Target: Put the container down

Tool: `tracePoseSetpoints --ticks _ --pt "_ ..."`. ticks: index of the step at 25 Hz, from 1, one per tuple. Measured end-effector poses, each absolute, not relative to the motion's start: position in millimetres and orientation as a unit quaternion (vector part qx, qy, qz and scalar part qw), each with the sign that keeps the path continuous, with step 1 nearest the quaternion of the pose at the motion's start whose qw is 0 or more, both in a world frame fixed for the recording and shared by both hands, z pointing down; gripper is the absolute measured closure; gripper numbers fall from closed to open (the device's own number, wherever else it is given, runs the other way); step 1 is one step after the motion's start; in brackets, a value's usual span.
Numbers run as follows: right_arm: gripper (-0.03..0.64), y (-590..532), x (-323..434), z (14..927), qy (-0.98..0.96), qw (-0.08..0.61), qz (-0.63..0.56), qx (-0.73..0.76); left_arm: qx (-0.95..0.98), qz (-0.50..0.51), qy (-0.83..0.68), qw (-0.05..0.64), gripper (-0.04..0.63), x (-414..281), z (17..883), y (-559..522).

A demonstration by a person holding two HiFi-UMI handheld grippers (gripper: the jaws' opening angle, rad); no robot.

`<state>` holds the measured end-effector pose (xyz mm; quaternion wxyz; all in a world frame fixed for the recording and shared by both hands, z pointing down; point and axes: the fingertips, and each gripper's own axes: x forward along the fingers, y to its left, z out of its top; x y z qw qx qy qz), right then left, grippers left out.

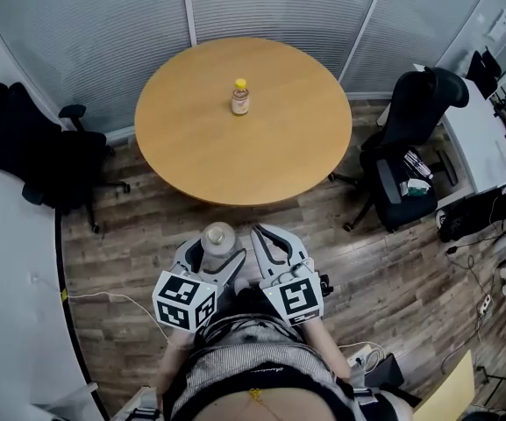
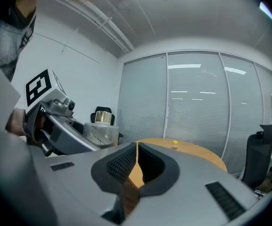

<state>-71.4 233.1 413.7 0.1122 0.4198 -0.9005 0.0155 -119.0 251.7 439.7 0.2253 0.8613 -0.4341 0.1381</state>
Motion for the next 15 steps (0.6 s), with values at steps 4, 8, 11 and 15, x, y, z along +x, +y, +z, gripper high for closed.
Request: tracePoseSetpoints --ticks 4,8,11,15 --pt "0.592 234.6 -76.4 413.9 -0.902 0.115 0.007 0.416 0.862 0.137 -0.432 0.227 0.268 -122.5 439.0 253.4" --pt "0.592 232.8 -80.9 417.6 -0.903 0.117 0.014 0.414 0.861 0.134 -0.434 0.229 0.268 -125.7 440.5 252.3" --pt "0.592 228.1 -83.3 419.7 -0.905 0.122 0.012 0.408 0.859 0.134 -0.437 0.230 0.268 -126.8 441.3 248.5" --pt "0.592 216.9 -86.2 416.6 -0.907 0.118 0.017 0.403 0.857 0.132 -0.442 0.228 0.268 -127.8 437.7 239.5"
